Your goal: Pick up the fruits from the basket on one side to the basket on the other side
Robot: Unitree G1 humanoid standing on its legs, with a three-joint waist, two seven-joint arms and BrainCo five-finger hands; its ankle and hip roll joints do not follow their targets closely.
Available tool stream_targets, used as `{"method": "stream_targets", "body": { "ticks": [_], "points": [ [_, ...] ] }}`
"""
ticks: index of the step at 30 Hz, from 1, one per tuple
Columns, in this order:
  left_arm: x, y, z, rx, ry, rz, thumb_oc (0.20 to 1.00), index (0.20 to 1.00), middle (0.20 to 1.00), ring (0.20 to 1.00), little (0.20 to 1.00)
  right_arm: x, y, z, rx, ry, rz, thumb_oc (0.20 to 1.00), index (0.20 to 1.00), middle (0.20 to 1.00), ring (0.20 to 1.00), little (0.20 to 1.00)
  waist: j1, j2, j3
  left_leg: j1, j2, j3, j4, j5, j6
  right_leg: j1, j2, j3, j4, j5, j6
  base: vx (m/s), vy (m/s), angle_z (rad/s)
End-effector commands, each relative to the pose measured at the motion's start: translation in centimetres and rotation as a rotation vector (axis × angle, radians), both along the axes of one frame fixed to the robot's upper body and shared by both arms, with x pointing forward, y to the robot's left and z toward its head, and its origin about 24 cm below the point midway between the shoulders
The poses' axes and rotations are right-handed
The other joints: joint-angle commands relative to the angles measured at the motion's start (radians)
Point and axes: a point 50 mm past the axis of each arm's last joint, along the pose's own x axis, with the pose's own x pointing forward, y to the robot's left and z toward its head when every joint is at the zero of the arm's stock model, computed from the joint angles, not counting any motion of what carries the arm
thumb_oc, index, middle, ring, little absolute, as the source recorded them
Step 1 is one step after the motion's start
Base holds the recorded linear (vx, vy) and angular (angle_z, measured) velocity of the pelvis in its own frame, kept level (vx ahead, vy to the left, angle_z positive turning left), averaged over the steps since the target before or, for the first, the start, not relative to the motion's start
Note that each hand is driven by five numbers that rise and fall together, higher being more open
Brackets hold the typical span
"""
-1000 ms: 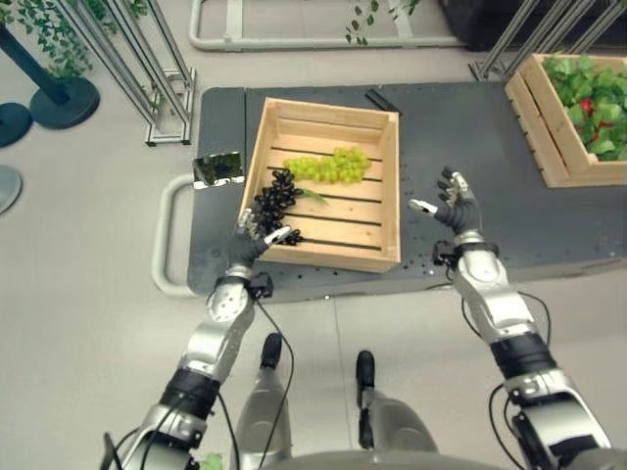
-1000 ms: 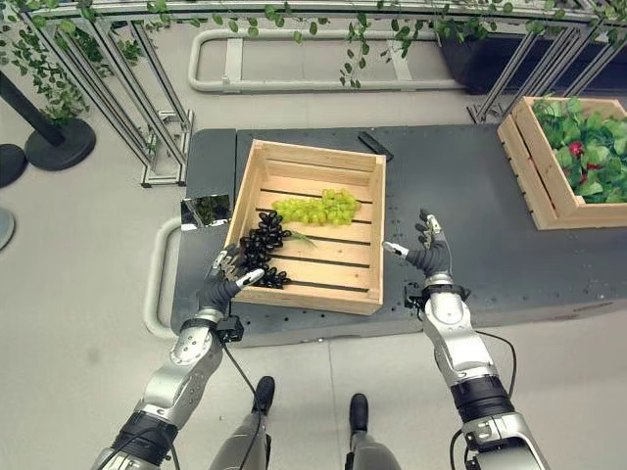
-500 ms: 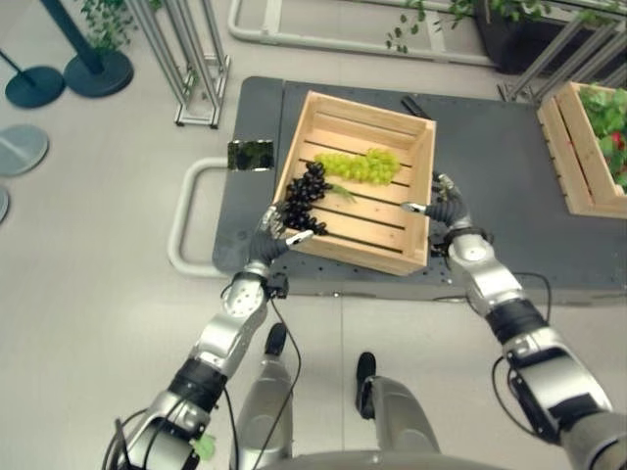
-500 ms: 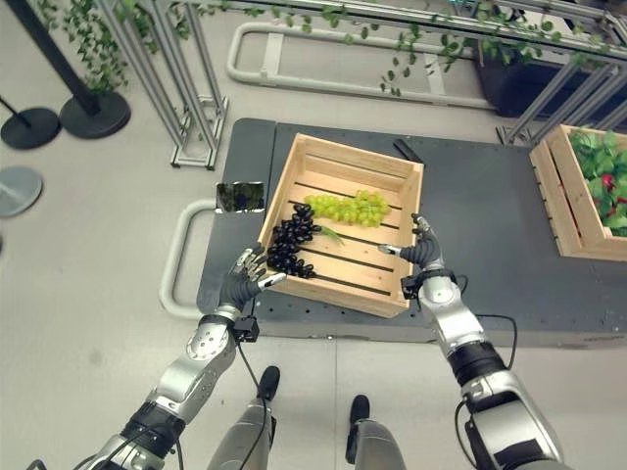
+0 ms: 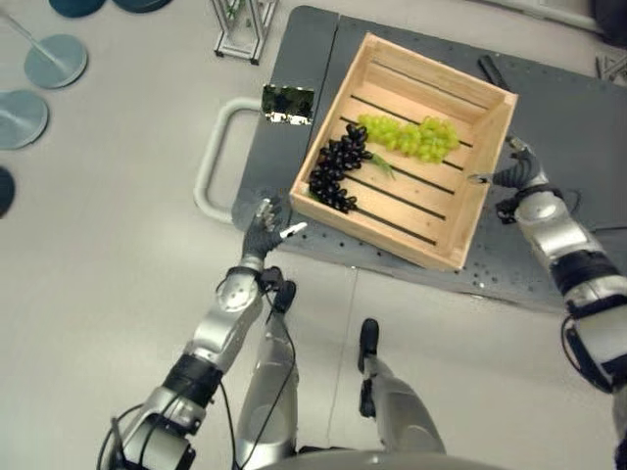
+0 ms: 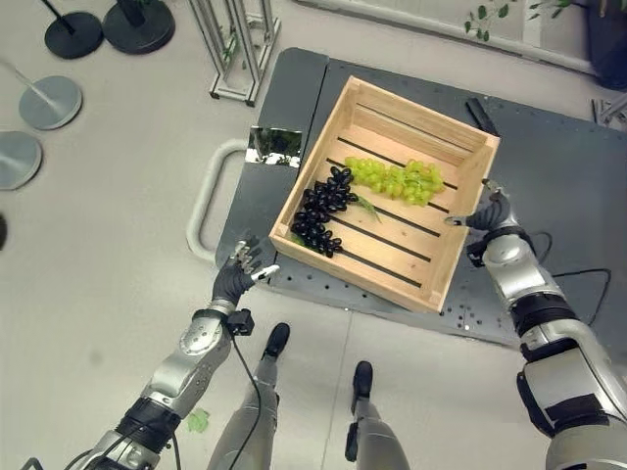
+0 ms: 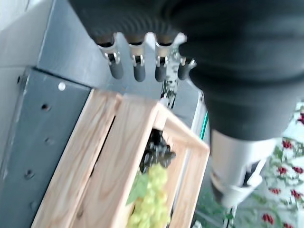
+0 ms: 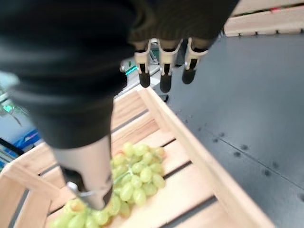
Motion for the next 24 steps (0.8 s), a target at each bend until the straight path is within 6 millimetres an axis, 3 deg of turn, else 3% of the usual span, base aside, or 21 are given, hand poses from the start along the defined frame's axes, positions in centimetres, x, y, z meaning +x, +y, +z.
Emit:
{"method": "stream_targets", "body": {
  "ticks": [1, 6, 14, 20, 24],
  "points": [
    [-0.5, -0.3, 2.2, -0.046, -0.12, -0.039, 1.0, 1.0, 1.0, 1.0, 1.0, -0.2, -1.1, 5.9, -0.142, -0.126, -0.011, 1.0, 1.0, 1.0, 1.0, 1.0, -0.022, -0.025, -0.007, -0.004, 0.097, 0.151, 0.028, -0.087, -0.026, -0.05, -0.115, -0.053, 0.1, -0.121, 0.078, 0.0, -0.023, 0.8],
    [-0.6, -0.7, 2.4, -0.051, -0.128, -0.053, 1.0, 1.0, 1.0, 1.0, 1.0, -0.2, -2.0, 6.8, -0.219, -0.082, -0.071, 1.0, 1.0, 1.0, 1.0, 1.0, -0.016, -0.01, -0.006, -0.025, 0.107, 0.21, 0.017, -0.056, -0.025, -0.066, -0.128, -0.065, 0.114, -0.11, 0.087, -0.01, 0.0, 0.52],
    [-0.3, -1.0, 3.1, -0.034, -0.153, -0.051, 1.0, 1.0, 1.0, 1.0, 1.0, 0.3, -2.4, 7.4, -0.283, -0.031, -0.124, 1.0, 1.0, 1.0, 1.0, 1.0, 0.003, -0.022, 0.018, -0.046, 0.098, 0.203, 0.01, -0.046, -0.027, -0.081, -0.129, -0.059, 0.094, -0.101, 0.088, 0.02, 0.001, 0.01],
    [-0.1, -1.2, 3.2, -0.027, -0.158, -0.043, 1.0, 1.0, 1.0, 1.0, 1.0, 0.5, -2.0, 9.6, -0.385, -0.044, -0.128, 1.0, 1.0, 1.0, 1.0, 1.0, 0.009, -0.036, 0.018, -0.096, 0.086, 0.19, 0.013, -0.042, -0.03, -0.106, -0.127, -0.056, 0.08, -0.093, 0.091, 0.02, 0.006, 0.03],
    [-0.1, -1.4, 3.4, -0.024, -0.168, -0.046, 1.0, 1.0, 1.0, 1.0, 1.0, 0.5, -2.1, 9.9, -0.418, -0.029, -0.143, 1.0, 1.0, 1.0, 1.0, 1.0, 0.012, -0.043, 0.018, -0.133, 0.077, 0.182, 0.022, -0.041, -0.032, -0.125, -0.126, -0.064, 0.073, -0.087, 0.095, 0.02, -0.003, 0.12]
  ]
}}
